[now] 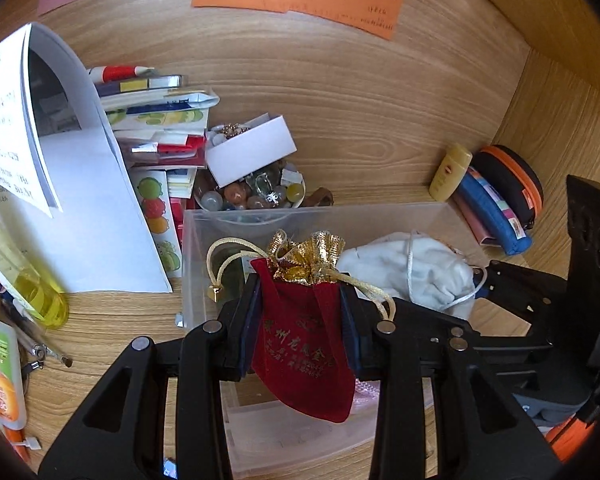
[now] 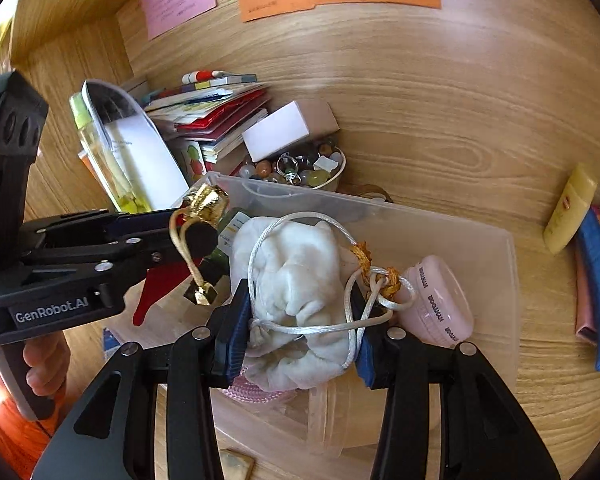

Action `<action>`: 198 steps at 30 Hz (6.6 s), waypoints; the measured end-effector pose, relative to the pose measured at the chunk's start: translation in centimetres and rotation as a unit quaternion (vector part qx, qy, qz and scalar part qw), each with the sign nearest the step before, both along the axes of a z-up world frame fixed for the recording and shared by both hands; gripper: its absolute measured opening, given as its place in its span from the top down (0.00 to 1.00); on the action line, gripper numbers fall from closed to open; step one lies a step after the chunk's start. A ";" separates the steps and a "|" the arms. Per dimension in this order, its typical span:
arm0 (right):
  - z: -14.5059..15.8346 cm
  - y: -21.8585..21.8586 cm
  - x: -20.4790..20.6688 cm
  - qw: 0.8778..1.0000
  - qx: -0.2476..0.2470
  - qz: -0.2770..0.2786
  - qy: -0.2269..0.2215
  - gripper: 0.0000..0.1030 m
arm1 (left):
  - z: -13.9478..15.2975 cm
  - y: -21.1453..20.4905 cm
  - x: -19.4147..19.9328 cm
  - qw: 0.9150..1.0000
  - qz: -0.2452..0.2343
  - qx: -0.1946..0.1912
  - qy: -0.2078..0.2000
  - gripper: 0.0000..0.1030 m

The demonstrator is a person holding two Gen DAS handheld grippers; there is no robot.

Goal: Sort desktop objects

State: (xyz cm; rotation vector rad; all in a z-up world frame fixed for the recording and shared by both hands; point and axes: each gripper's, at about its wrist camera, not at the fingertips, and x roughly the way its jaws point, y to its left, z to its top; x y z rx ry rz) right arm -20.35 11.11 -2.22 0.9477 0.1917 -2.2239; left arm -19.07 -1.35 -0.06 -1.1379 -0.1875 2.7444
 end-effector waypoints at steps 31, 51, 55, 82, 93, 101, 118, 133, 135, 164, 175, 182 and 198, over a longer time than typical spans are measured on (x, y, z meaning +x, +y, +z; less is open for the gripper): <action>1.1 1.3 2.9 0.999 0.050 -0.016 0.007 0.24 | 2.2 -0.3 6.0 0.997 -0.013 -0.058 0.054 0.38; 2.4 2.9 10.0 0.997 0.065 -0.017 0.043 0.21 | 0.6 -3.1 10.7 0.995 0.012 -0.087 0.040 0.26; 1.5 2.9 11.3 0.996 0.080 -0.008 0.042 0.21 | -0.8 -3.9 11.0 0.996 0.015 -0.090 0.020 0.25; -5.4 1.5 10.9 0.992 0.102 0.040 -0.058 0.49 | -7.6 -4.7 10.5 0.990 0.019 -0.116 -0.082 0.25; -5.5 0.5 10.7 0.992 0.108 0.047 -0.044 0.79 | -7.5 -5.2 11.1 0.993 0.017 -0.095 -0.068 0.49; -4.4 1.1 11.5 0.995 0.076 0.058 -0.037 0.79 | -6.4 -6.3 12.6 0.995 0.050 -0.071 -0.047 0.49; 1.3 4.5 11.4 0.999 0.013 0.030 0.020 0.79 | -0.1 -4.9 11.7 0.995 0.073 -0.047 0.042 0.49; 3.4 8.0 7.9 0.999 -0.010 -0.018 0.045 0.79 | 2.7 -0.9 8.0 0.996 0.030 -0.045 0.073 0.49; 3.5 8.3 7.3 0.998 -0.008 -0.026 0.051 0.79 | 2.7 -0.4 7.3 0.996 0.025 -0.049 0.071 0.49; -0.2 6.0 0.4 0.999 0.004 -0.035 0.006 0.76 | -1.7 1.1 1.3 0.999 0.004 -0.033 0.012 0.39; 1.3 6.9 1.3 0.998 -0.005 -0.054 0.032 0.45 | -0.3 1.2 2.8 0.998 0.002 -0.040 0.046 0.29; 2.9 8.0 2.8 0.996 -0.011 -0.071 0.053 0.17 | 1.0 1.4 4.3 0.995 0.018 -0.062 0.076 0.07; 3.6 10.6 6.5 0.993 -0.007 -0.081 0.083 0.13 | 1.3 1.9 6.9 0.993 0.071 -0.069 0.065 0.06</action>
